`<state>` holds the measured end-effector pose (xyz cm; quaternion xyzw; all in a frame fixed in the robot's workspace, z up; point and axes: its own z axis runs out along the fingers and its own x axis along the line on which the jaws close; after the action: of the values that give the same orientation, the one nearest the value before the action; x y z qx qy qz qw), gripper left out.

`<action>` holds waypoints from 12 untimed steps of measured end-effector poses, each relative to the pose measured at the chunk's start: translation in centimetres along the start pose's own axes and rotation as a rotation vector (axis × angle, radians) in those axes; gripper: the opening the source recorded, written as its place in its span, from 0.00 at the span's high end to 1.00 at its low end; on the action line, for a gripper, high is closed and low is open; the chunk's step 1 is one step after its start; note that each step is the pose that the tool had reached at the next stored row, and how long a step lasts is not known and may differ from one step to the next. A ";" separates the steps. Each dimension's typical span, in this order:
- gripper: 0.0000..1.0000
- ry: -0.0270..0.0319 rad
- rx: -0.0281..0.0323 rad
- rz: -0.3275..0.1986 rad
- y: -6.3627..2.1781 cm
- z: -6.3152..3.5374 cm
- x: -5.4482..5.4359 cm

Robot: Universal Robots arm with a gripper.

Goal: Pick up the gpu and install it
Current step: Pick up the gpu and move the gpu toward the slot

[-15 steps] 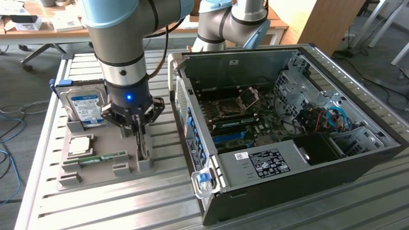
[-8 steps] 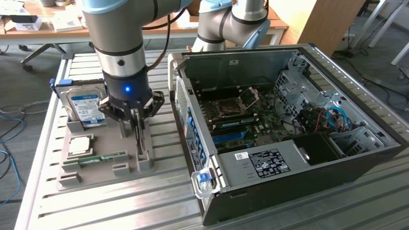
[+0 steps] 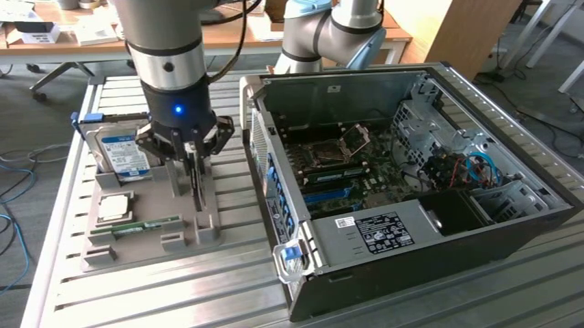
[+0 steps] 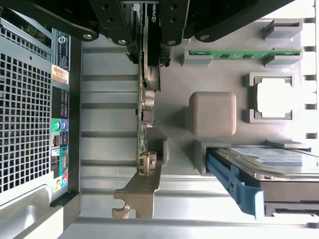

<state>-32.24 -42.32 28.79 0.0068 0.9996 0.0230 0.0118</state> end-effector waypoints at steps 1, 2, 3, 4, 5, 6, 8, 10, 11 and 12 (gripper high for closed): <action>0.73 0.0000 0.0000 0.000 0.02 -0.44 0.0; 0.73 0.0001 0.0001 0.000 0.04 -0.88 0.0; 0.73 0.0000 0.0000 0.000 0.06 -1.30 0.0; 0.73 -0.0001 0.0000 0.000 0.08 -1.72 0.0; 0.73 -0.0001 -0.0001 0.000 0.10 -2.14 -0.1; 0.73 -0.0001 0.0000 0.000 0.12 -2.57 -0.1; 0.73 -0.0002 0.0000 0.000 0.16 -3.43 -0.1; 0.73 -0.0002 0.0000 0.000 0.20 -4.33 -0.1; 0.73 -0.0003 0.0000 0.000 0.22 -4.74 -0.1; 0.73 -0.0004 -0.0001 0.000 0.24 -5.16 -0.1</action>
<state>-32.24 -42.32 33.96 0.0068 0.9996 0.0230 0.0120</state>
